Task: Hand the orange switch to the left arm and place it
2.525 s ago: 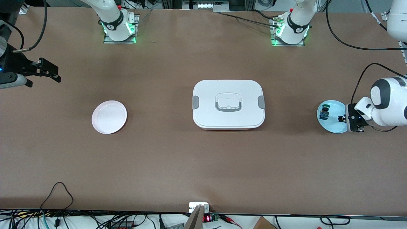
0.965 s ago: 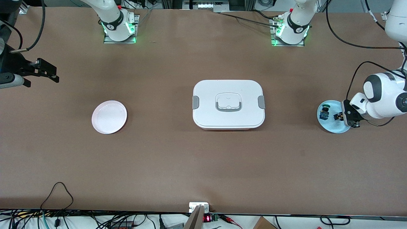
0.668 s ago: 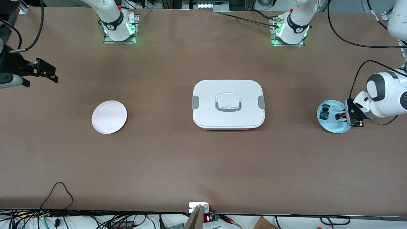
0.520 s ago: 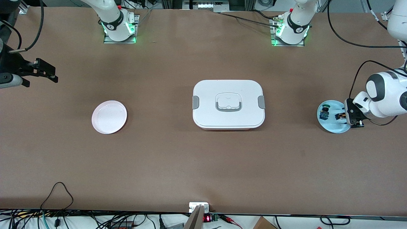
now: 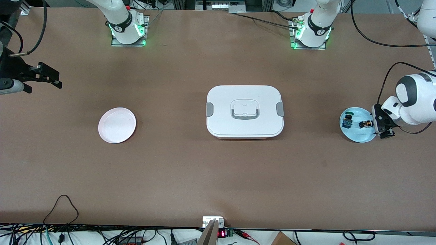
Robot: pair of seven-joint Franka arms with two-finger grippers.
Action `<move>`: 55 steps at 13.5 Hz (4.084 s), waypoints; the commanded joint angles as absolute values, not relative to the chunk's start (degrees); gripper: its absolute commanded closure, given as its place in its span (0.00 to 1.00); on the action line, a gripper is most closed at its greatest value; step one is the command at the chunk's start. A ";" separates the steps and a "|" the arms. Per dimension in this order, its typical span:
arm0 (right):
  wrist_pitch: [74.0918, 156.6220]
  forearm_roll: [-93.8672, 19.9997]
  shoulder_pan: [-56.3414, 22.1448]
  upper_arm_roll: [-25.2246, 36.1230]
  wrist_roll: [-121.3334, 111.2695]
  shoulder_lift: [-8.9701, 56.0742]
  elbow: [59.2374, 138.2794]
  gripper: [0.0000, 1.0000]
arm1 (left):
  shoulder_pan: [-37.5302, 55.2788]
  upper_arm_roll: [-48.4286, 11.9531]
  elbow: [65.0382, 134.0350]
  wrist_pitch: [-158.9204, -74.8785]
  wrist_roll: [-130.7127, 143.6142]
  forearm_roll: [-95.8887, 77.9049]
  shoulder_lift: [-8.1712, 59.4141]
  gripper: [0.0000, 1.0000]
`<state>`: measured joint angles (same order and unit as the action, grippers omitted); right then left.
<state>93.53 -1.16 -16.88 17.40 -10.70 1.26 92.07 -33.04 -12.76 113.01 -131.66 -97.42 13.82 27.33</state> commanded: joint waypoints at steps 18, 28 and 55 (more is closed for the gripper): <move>92.64 -1.41 -15.91 17.14 -11.51 1.67 91.14 0.00 | -33.22 -32.95 83.58 -77.88 -46.99 9.93 15.31 0.00; 92.64 -1.41 -15.73 17.14 -11.51 1.67 91.14 0.00 | -30.00 -39.30 80.25 -74.97 -6.69 7.91 10.81 0.00; 92.64 -1.41 -15.73 17.14 -11.51 1.67 91.14 0.00 | -5.54 -3.51 91.84 -87.44 0.53 -1.15 -1.05 0.00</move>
<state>93.47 -1.17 -16.24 17.40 -10.71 1.53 92.07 -5.62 -2.71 89.06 -85.15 -0.59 -3.21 1.15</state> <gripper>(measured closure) 0.000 0.000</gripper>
